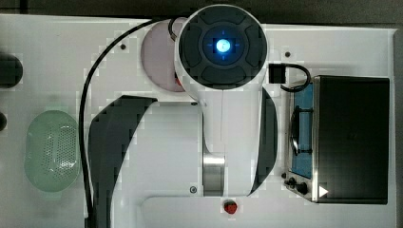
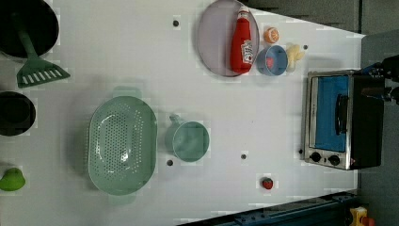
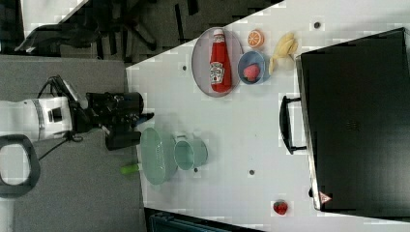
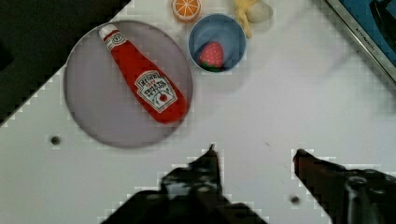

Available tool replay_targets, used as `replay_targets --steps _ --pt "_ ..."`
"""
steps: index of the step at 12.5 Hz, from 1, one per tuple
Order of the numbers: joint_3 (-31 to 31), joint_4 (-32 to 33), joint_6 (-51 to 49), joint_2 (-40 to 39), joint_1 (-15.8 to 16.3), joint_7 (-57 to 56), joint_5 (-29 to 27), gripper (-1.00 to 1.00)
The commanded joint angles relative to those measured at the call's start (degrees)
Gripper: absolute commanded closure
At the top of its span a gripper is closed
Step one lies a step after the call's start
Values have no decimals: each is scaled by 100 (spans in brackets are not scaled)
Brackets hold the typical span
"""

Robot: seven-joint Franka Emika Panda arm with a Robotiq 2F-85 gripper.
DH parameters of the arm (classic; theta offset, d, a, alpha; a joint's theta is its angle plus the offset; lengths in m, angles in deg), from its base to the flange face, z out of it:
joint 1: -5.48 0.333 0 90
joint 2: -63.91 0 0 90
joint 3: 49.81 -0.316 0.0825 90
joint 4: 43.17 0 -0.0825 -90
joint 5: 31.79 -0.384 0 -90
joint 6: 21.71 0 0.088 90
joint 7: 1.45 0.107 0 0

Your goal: Flap open oven.

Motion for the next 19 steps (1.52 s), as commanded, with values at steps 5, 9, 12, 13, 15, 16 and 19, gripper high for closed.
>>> replay_targets --steps 5,9,12,13,15,16,19 --pt "154 1508 -916 2310 -255 514 -108 -100" --pt "166 1516 -897 2296 -257 514 -108 -14" --pt "294 1550 -876 2131 -263 499 -106 56" --pt "368 1588 -875 2046 -265 488 -102 65" --pt "540 1657 -831 1849 -269 191 -102 65" --pt "632 1689 -778 1743 -274 -71 -102 65" --pt "940 1768 -498 1401 -300 -1125 -71 65"
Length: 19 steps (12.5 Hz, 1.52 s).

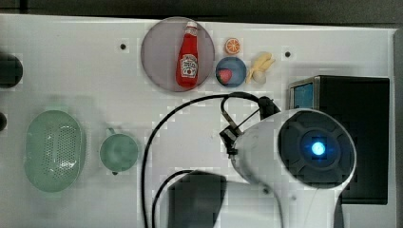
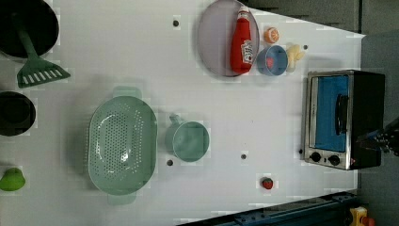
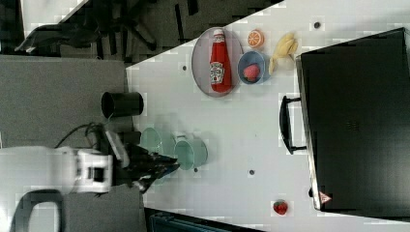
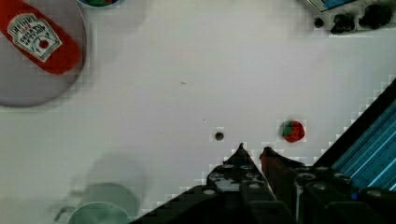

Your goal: Flap open oven.

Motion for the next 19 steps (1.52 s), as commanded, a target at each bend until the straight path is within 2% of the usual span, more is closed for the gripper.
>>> replay_targets --steps 1,5,10,15,19 --pt "344 148 279 -83 -109 -1352 99 65" --pt "758 291 1218 -538 -118 -3455 852 65" --pt "1325 545 2734 -1037 -157 -5414 935 65" --pt "1771 632 3369 -1636 -173 -6030 894 65" --pt "1807 765 3840 -1987 -173 -6032 884 65"
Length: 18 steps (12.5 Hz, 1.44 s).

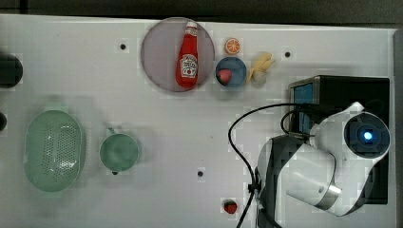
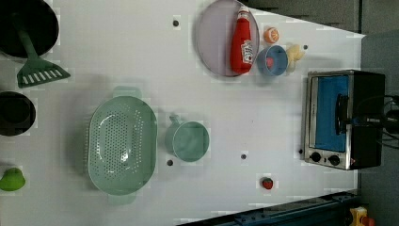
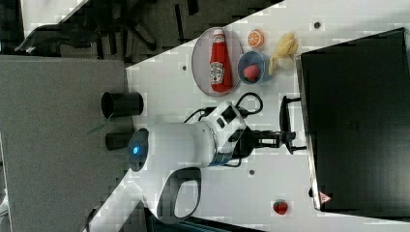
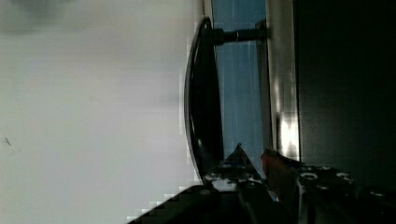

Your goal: Flap open oven.

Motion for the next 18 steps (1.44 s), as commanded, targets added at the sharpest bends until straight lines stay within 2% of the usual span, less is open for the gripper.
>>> replay_targets --steps 1,5,11,14,18 --pt "-8 127 399 2 -7 -324 -6 65" --pt "-45 225 1052 -329 -3 -322 -3 65" --pt "-368 290 981 -440 178 207 157 65" --pt "-591 355 947 -442 330 908 946 65" --pt "-941 485 746 -503 512 2552 2083 65"
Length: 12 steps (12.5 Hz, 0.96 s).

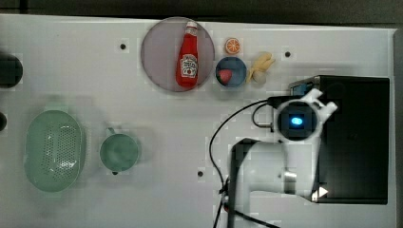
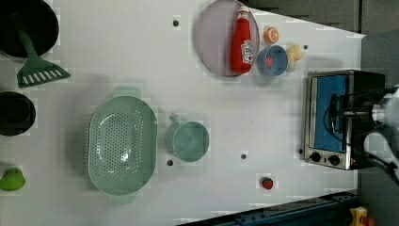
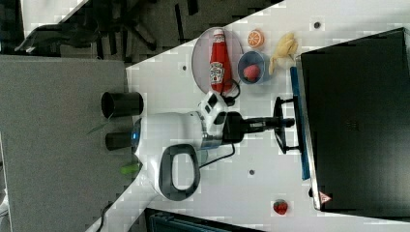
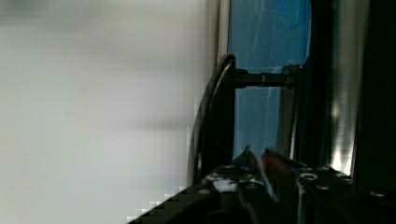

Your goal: Flap open oven.

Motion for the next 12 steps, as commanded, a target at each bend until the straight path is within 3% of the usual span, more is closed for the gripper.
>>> replay_targets --steps 1,4,10,12 --pt "-424 202 -188 -146 443 1629 636 65" --pt "-598 214 -349 -326 547 2429 1373 65" --pt "-845 135 -344 -1049 733 3064 1417 65" --pt "-868 38 -342 -1366 863 3655 1734 65"
